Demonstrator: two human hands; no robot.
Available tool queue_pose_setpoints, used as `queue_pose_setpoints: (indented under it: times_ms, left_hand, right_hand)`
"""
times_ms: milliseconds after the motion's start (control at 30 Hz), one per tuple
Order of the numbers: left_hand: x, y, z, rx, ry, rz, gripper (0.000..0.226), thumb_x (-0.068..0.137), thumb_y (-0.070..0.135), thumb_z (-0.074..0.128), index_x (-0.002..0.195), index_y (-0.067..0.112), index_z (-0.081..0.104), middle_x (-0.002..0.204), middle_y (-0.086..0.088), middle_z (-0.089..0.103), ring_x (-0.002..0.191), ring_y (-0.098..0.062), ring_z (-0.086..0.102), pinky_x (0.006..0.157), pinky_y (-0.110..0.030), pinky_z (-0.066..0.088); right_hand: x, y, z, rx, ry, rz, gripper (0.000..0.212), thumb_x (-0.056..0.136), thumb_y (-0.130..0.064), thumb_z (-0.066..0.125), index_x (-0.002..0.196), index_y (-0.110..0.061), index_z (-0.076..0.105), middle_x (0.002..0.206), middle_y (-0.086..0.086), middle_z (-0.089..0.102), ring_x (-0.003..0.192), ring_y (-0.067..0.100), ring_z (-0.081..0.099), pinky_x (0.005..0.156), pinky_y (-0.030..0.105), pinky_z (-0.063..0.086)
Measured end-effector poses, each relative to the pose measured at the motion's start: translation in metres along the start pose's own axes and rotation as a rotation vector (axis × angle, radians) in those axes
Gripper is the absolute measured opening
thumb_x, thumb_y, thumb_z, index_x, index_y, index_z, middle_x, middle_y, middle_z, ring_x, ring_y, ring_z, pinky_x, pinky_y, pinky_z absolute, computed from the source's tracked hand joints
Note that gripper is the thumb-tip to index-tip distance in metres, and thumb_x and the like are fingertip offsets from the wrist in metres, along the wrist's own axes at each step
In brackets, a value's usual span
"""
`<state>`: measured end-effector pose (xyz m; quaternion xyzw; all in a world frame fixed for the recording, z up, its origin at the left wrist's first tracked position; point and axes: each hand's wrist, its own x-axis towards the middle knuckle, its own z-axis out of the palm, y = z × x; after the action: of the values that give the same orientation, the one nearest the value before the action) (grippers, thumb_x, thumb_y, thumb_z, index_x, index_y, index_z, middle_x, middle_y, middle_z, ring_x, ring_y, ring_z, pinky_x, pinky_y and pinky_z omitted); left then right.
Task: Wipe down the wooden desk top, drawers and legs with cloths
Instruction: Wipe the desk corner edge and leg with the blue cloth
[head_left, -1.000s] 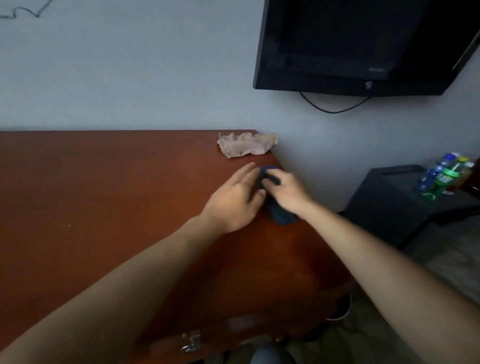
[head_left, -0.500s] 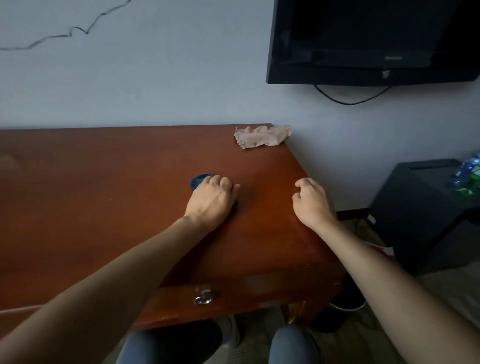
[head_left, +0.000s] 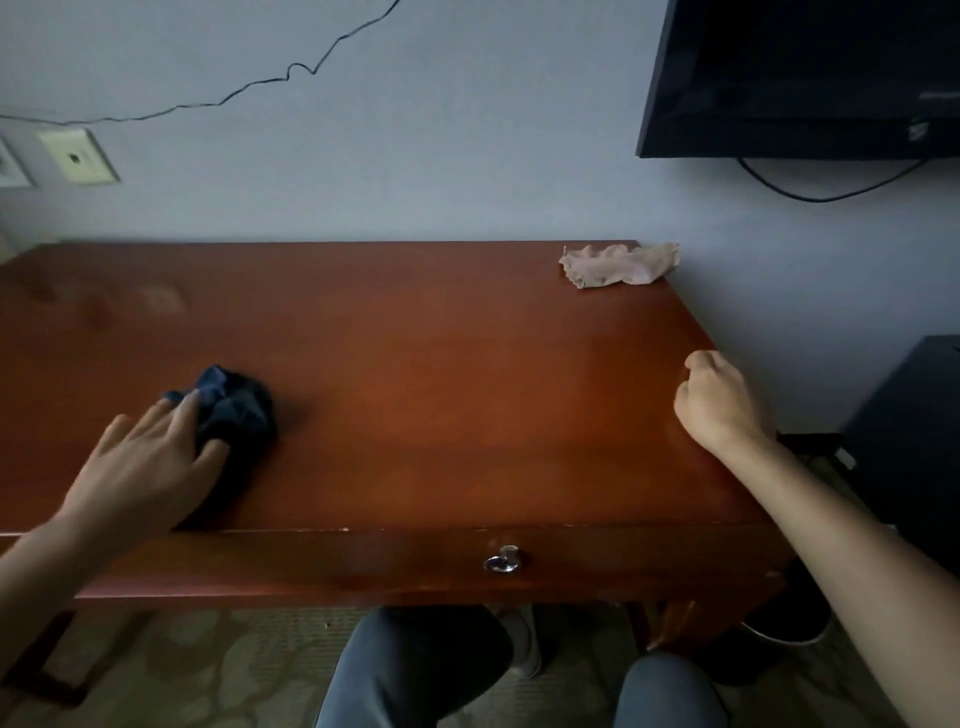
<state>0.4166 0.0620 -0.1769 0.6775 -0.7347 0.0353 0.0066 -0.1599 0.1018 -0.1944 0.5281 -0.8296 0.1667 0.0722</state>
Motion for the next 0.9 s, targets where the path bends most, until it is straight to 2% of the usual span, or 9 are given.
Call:
queue_pose_setpoints:
  times_ms: [100, 167, 300, 400, 467, 533, 633, 767, 900]
  left_hand:
    - [0.05, 0.026, -0.002, -0.213, -0.049, -0.049, 0.092, 0.086, 0.064, 0.021, 0.163, 0.013, 0.019, 0.167, -0.016, 0.026, 0.154, -0.032, 0.023, 0.122, -0.047, 0.016]
    - [0.088, 0.069, -0.003, -0.258, -0.035, 0.031, 0.087, 0.086, 0.066, 0.023, 0.158, 0.018, 0.028, 0.163, -0.016, 0.034, 0.149, -0.034, 0.03, 0.122, -0.048, 0.022]
    - [0.119, 0.235, -0.006, -0.399, -0.012, 0.388, 0.05, 0.093, 0.041, 0.044, 0.138, 0.022, 0.054, 0.148, -0.01, 0.052, 0.135, -0.034, 0.046, 0.116, -0.042, 0.034]
    - [0.082, 0.37, -0.028, -0.46, -0.153, 0.685, 0.05, 0.095, 0.022, 0.052, 0.145, 0.026, 0.048, 0.15, -0.008, 0.052, 0.139, -0.031, 0.047, 0.115, -0.042, 0.038]
    - [0.068, 0.403, -0.042, -0.49, -0.149, 0.822, 0.056, 0.089, 0.007, 0.054, 0.142, 0.026, 0.053, 0.14, -0.006, 0.06, 0.128, -0.03, 0.056, 0.104, -0.042, 0.046]
    - [0.075, 0.387, -0.05, -0.547, -0.039, 0.806, 0.06, 0.08, 0.013, 0.056, 0.139, 0.025, 0.055, 0.134, -0.005, 0.064, 0.123, -0.031, 0.059, 0.099, -0.04, 0.049]
    - [0.112, 0.306, -0.047, -0.502, 0.15, 0.538, 0.074, 0.069, 0.043, 0.05, 0.141, 0.029, 0.052, 0.137, -0.008, 0.061, 0.123, -0.036, 0.058, 0.097, -0.043, 0.052]
    - [0.135, 0.196, -0.018, -0.39, 0.05, 0.025, 0.047, 0.099, 0.019, 0.05, 0.146, 0.014, 0.043, 0.142, -0.025, 0.052, 0.123, -0.047, 0.053, 0.098, -0.053, 0.045]
    - [0.132, 0.262, -0.001, -0.534, 0.019, 0.068, 0.044, 0.1, 0.021, 0.049, 0.143, 0.017, 0.044, 0.149, -0.024, 0.044, 0.137, -0.043, 0.041, 0.112, -0.051, 0.035]
  right_hand:
    - [0.0, -0.007, -0.001, -0.031, 0.018, 0.019, 0.031, 0.094, -0.006, 0.047, 0.122, -0.001, 0.059, 0.127, 0.018, 0.061, 0.114, 0.038, 0.058, 0.083, 0.041, 0.05]
    - [-0.001, -0.01, -0.002, -0.041, 0.027, 0.018, 0.032, 0.093, -0.006, 0.047, 0.122, -0.001, 0.059, 0.125, 0.018, 0.062, 0.113, 0.037, 0.058, 0.082, 0.04, 0.05]
    - [0.0, -0.013, -0.003, 0.005, 0.039, 0.035, 0.029, 0.092, -0.009, 0.051, 0.118, -0.005, 0.062, 0.121, 0.014, 0.063, 0.108, 0.035, 0.061, 0.082, 0.039, 0.053]
    - [0.002, -0.009, -0.009, 0.17, 0.048, 0.114, 0.026, 0.092, -0.01, 0.054, 0.114, -0.01, 0.068, 0.121, 0.012, 0.066, 0.109, 0.036, 0.062, 0.088, 0.041, 0.054]
    - [0.0, -0.003, -0.013, 0.237, 0.073, 0.139, 0.026, 0.092, -0.007, 0.056, 0.113, -0.01, 0.07, 0.121, 0.013, 0.068, 0.111, 0.036, 0.062, 0.093, 0.04, 0.052]
    - [-0.002, 0.002, -0.016, 0.252, 0.091, 0.134, 0.026, 0.093, -0.005, 0.055, 0.114, -0.009, 0.071, 0.12, 0.012, 0.069, 0.11, 0.035, 0.063, 0.092, 0.038, 0.052]
    - [-0.002, 0.001, -0.012, 0.182, 0.102, 0.107, 0.024, 0.092, -0.001, 0.051, 0.109, -0.005, 0.068, 0.115, 0.012, 0.068, 0.1, 0.034, 0.065, 0.077, 0.035, 0.052]
    - [-0.002, -0.012, -0.005, 0.03, 0.105, 0.098, 0.017, 0.09, -0.001, 0.049, 0.103, -0.003, 0.059, 0.108, 0.014, 0.065, 0.093, 0.037, 0.065, 0.065, 0.036, 0.049]
    - [0.001, -0.009, 0.0, 0.098, 0.125, 0.09, 0.023, 0.088, 0.001, 0.048, 0.106, -0.004, 0.062, 0.11, 0.013, 0.066, 0.095, 0.035, 0.065, 0.068, 0.036, 0.051]
